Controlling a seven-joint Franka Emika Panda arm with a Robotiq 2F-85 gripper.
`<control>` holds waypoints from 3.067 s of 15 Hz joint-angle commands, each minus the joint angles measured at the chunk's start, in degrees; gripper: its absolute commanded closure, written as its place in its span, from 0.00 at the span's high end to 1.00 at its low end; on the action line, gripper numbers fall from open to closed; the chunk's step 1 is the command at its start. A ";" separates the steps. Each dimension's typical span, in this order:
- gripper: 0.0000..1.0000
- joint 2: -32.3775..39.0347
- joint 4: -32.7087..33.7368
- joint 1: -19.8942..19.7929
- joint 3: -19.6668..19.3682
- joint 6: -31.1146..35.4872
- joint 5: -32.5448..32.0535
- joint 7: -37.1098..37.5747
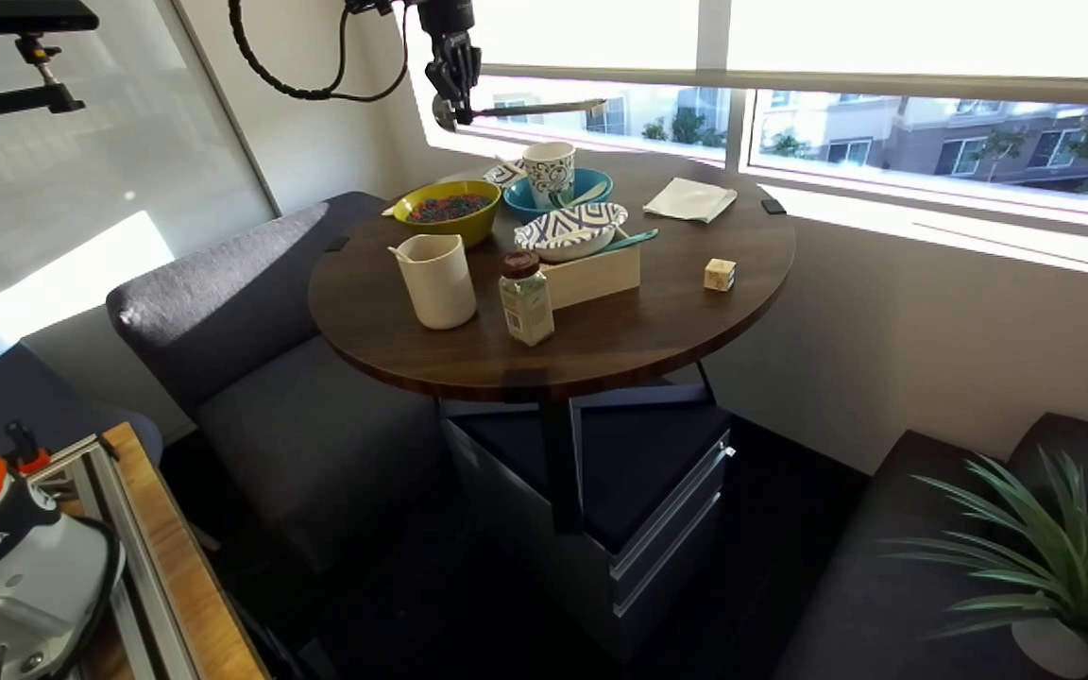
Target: Use the silver ladle to place cereal from the yellow bowl into the coffee cup.
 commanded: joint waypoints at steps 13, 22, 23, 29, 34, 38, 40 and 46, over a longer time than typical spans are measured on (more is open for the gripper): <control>0.01 -3.48 -13.87 1.37 1.90 12.41 -5.04 1.74; 0.01 -9.66 -26.04 0.08 1.59 19.38 -5.20 2.29; 0.01 -9.75 -26.49 -0.21 1.58 19.34 -5.16 2.21; 0.01 -9.15 -28.47 -2.11 1.34 20.43 -4.51 1.54; 0.01 -8.50 -28.78 -2.41 1.32 20.89 -5.01 1.83; 0.01 -7.24 -27.71 -2.32 1.14 20.05 -5.62 2.02; 0.01 -6.78 -27.49 -2.22 0.96 20.00 -6.00 2.37; 0.31 -6.62 -27.27 -1.97 0.86 19.82 -6.98 2.53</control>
